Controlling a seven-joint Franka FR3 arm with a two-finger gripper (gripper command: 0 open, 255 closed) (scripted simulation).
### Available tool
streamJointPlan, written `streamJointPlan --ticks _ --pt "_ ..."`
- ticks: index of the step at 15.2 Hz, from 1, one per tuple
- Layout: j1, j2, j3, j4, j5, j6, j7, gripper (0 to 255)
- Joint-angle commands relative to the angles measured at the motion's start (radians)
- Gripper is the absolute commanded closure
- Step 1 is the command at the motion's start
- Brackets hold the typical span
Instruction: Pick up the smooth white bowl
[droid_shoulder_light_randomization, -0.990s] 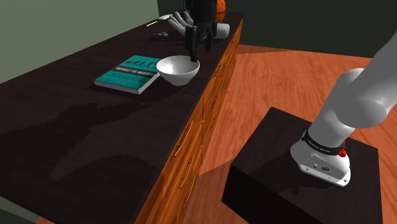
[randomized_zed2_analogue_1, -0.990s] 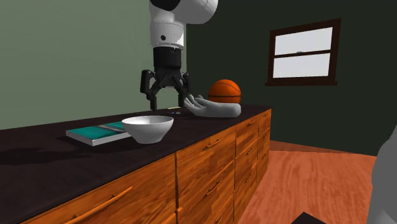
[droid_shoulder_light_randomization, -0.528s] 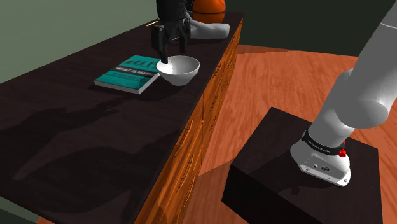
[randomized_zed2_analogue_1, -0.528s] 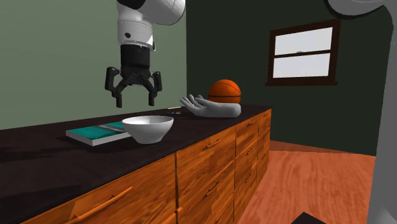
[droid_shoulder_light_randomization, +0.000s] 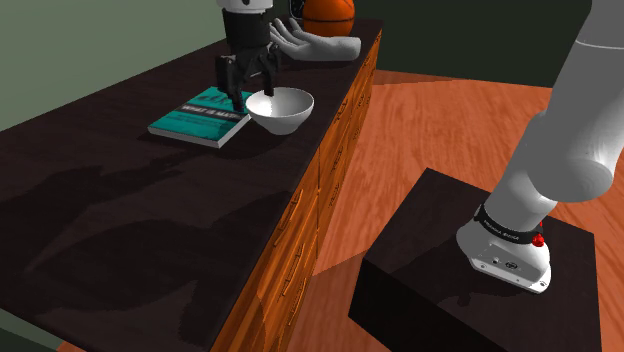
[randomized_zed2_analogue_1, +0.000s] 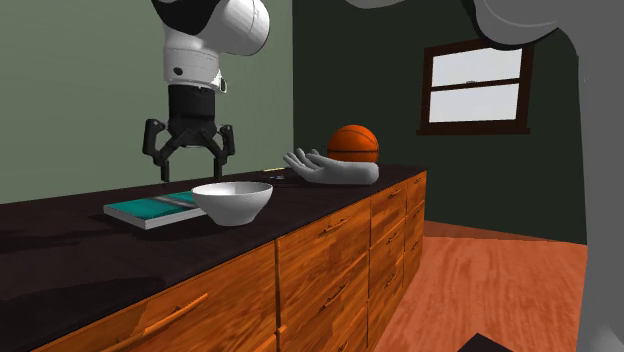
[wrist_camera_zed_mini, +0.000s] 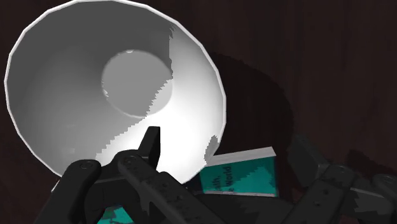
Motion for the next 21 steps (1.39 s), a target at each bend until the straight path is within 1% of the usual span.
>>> streamJointPlan --ticks 1,4,5,14,21 --pt "-0.001 -0.003 -0.001 -0.03 0.001 0.027 -0.001 0" --pt "-0.002 -0.003 -0.001 -0.038 0.001 0.035 -0.001 0" --pt "-0.002 -0.003 -0.001 -0.037 0.001 0.035 -0.001 255" --pt "-0.002 -0.003 -0.001 -0.038 0.001 0.035 -0.001 255" --pt "0.002 0.004 0.001 0.065 -0.001 -0.061 0.0 255"
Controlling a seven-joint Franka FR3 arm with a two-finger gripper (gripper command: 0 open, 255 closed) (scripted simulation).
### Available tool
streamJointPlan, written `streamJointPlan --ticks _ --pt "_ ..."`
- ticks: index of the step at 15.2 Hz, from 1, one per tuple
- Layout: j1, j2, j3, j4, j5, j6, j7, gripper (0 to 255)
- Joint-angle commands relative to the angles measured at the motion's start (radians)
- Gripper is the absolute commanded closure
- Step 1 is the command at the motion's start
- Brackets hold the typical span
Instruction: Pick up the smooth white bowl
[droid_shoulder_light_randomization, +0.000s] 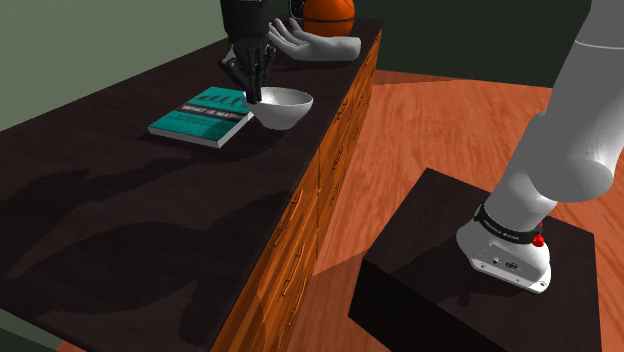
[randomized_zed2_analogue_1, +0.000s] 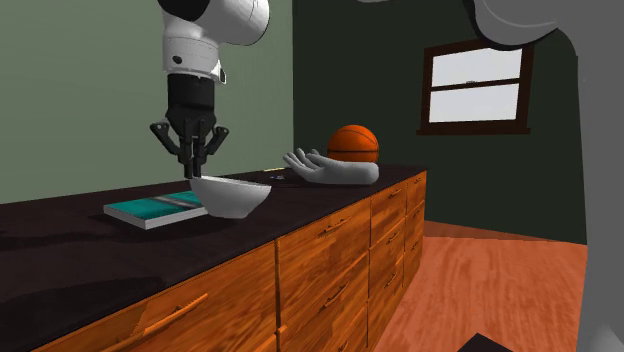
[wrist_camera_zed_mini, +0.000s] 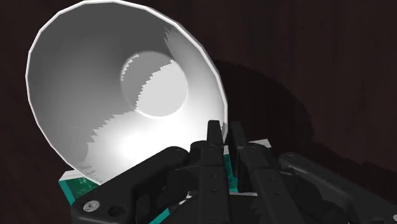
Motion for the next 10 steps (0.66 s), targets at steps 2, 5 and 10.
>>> streamJointPlan --ticks 2,5,10 --pt "0.002 0.006 0.001 0.051 -0.002 -0.046 0.0 255" --pt "0.005 0.015 0.002 0.103 -0.006 -0.089 0.002 255" --pt "0.01 0.028 0.004 0.162 -0.012 -0.137 0.005 255"
